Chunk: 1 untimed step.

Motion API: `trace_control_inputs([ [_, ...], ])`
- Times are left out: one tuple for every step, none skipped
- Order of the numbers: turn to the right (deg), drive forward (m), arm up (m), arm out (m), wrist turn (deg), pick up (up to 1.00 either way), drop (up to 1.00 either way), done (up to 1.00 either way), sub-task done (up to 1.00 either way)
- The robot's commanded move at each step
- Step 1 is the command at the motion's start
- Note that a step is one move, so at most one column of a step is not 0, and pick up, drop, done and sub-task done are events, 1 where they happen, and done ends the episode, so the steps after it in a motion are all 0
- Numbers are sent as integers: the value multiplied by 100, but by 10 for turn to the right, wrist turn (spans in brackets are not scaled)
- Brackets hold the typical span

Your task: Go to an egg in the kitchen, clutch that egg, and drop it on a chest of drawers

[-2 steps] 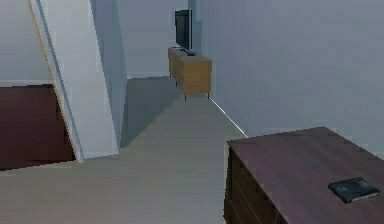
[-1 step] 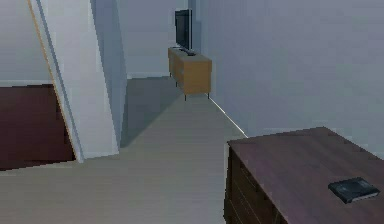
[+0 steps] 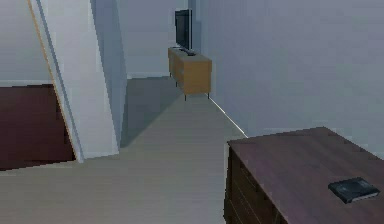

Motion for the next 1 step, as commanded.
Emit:
trace_control_inputs([
  [0,0,4,0,0,0,0,0,0],
])
